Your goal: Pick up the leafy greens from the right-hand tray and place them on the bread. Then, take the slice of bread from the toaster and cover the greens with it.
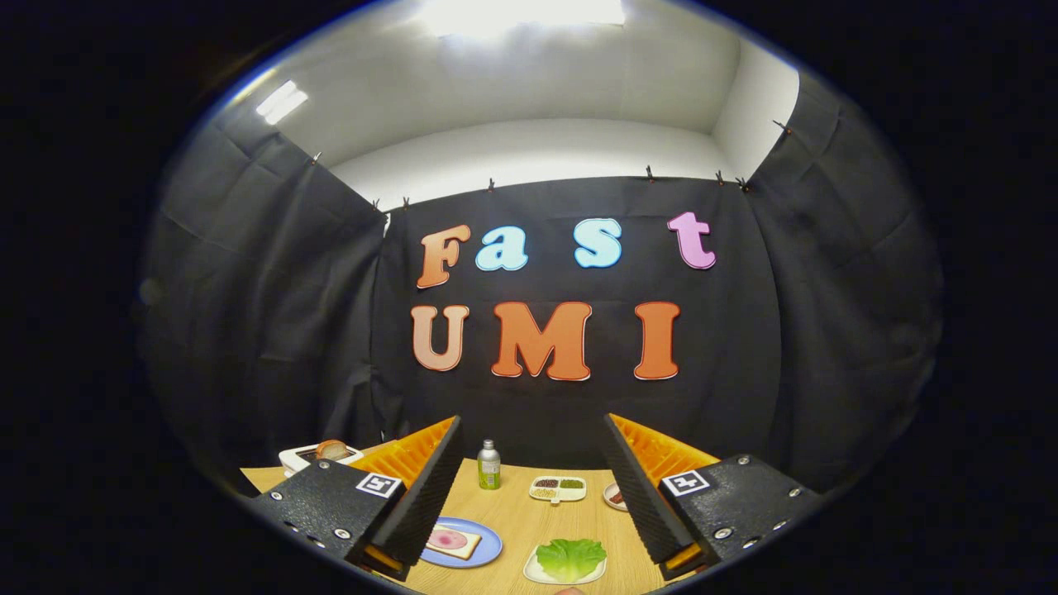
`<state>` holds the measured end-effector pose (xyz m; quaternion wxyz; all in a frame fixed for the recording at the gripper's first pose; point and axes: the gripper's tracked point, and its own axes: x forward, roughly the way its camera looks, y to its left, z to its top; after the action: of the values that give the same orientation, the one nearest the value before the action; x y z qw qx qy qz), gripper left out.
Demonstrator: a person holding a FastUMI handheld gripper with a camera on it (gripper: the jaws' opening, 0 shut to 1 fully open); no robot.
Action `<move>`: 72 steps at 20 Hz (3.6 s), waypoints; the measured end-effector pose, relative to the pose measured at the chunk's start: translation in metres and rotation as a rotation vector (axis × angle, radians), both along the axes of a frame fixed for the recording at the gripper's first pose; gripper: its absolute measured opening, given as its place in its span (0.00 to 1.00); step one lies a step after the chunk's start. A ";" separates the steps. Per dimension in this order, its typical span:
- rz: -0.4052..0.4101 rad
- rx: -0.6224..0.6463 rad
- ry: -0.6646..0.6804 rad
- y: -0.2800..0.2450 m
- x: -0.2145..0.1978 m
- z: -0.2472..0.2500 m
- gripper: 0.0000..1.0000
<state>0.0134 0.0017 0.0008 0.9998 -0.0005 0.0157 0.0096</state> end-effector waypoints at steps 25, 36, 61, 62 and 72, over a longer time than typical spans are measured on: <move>-0.033 0.065 0.576 -0.030 0.048 -0.217 0.98; 0.004 0.026 0.859 -0.027 0.037 -0.313 0.98; -0.058 -0.006 1.294 -0.050 0.040 -0.441 0.68; -0.064 -0.002 1.294 -0.050 0.040 -0.442 0.63; -0.071 0.215 1.264 -0.048 0.046 -0.426 0.07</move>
<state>0.0597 -0.0460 -0.4254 0.7919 0.1061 0.6009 -0.0234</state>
